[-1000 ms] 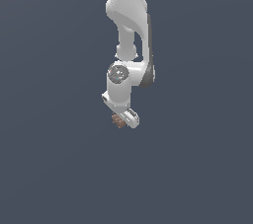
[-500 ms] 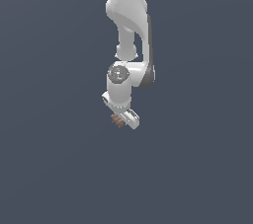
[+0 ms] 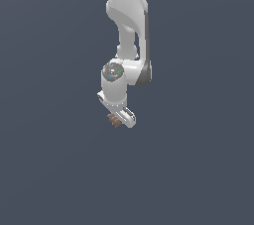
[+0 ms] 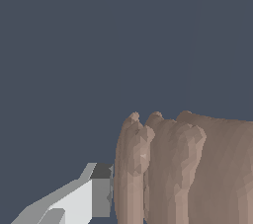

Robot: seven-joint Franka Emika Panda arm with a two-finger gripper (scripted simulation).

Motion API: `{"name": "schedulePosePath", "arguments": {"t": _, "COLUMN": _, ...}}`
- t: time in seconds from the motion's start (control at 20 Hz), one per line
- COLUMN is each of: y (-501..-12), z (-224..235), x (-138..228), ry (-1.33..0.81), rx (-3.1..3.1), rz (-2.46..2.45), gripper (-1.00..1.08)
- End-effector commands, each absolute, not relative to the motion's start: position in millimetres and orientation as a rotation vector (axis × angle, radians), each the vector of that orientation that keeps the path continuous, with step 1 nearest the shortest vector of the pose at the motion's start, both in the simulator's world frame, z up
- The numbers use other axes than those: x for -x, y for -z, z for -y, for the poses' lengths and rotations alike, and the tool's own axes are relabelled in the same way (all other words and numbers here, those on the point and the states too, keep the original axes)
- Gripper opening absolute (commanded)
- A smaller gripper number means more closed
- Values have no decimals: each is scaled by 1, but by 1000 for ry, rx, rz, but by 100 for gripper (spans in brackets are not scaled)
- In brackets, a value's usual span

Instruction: Pick up the object and move it to a goal position.

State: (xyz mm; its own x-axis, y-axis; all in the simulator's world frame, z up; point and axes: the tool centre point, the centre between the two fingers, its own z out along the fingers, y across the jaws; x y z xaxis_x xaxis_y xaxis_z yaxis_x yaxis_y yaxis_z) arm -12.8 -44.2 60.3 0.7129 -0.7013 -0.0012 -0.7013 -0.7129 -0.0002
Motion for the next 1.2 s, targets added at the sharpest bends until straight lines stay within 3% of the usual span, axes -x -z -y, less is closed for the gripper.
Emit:
{"name": "schedulePosePath", "arguments": {"t": 0.0, "y": -72, "z": 61, "x": 12, "ry": 1, "rx": 2906, "rz": -1193, "gripper": -100}}
{"name": "schedulePosePath", "arguments": {"t": 0.75, "y": -170, "z": 203, "x": 2, "ry": 0, "rx": 2906, "rz": -1194, "gripper": -100}}
{"name": "schedulePosePath", "arguments": {"t": 1.15, "y": -196, "z": 240, "x": -3, "ry": 0, "rx": 2906, "rz": -1194, "gripper": -100}}
